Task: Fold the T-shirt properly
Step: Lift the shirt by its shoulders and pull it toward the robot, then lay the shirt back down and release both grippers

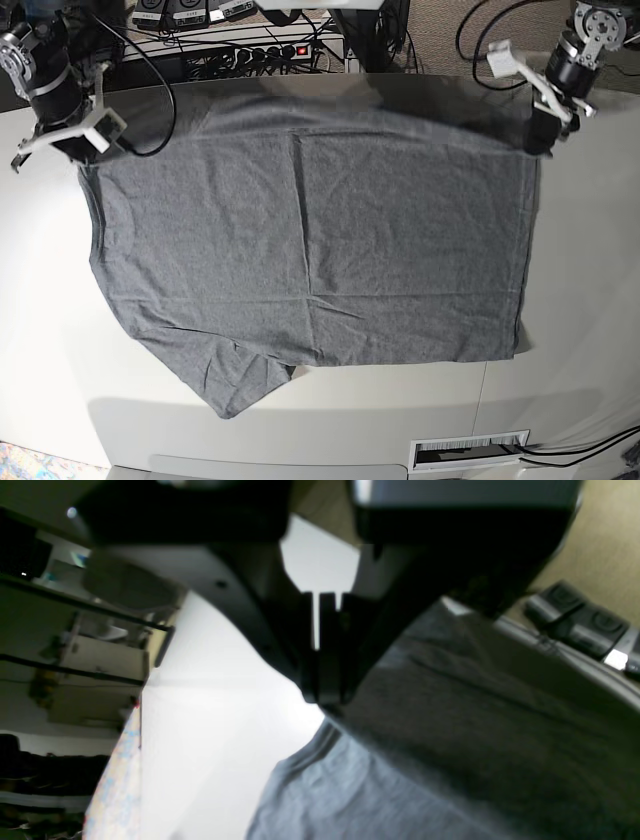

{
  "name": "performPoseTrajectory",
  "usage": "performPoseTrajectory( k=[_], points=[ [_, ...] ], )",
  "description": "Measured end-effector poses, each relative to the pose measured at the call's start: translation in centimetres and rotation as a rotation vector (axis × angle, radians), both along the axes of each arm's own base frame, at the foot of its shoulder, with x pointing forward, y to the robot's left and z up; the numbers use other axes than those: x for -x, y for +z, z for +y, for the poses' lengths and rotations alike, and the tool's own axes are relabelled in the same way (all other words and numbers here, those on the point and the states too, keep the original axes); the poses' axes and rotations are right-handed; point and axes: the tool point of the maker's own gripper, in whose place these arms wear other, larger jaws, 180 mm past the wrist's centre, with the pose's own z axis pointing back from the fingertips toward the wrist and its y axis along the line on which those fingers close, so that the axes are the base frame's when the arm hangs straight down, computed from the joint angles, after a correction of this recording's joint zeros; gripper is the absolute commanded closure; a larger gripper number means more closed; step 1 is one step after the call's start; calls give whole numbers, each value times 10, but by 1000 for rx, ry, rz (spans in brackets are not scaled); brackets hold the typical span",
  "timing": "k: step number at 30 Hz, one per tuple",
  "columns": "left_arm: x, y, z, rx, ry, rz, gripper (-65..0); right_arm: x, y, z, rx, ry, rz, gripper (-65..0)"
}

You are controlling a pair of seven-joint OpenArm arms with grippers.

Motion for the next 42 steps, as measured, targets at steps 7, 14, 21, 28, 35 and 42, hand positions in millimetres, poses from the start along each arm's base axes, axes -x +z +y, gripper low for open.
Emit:
performPoseTrajectory(
  k=[7, 14, 21, 28, 35, 42],
  points=[
    [-34, 10, 2, 102, 81, -46, 0, -25, 6, -10, -36, -13, -81, 0],
    [-63, 4, 18, 165, 189, -68, 0, -43, 6, -22, -105, -51, -127, 0],
    [-62, -23, 32, 184, 231, -10, 0, -57, 4, -34, -147, -72, -158, 0],
    [-61, -26, 26, 206, 222, -4, 0, -79, 10, -50, -211, -121, -221, 0],
    [-60, -27, 20, 241, 208, 12, 0, -90, 13, -62, -227, -147, -254, 0],
    [-75, -16, 25, 238, 222, -34, 0, -103, 17, -83, -230, -201, -299, 0]
  ],
)
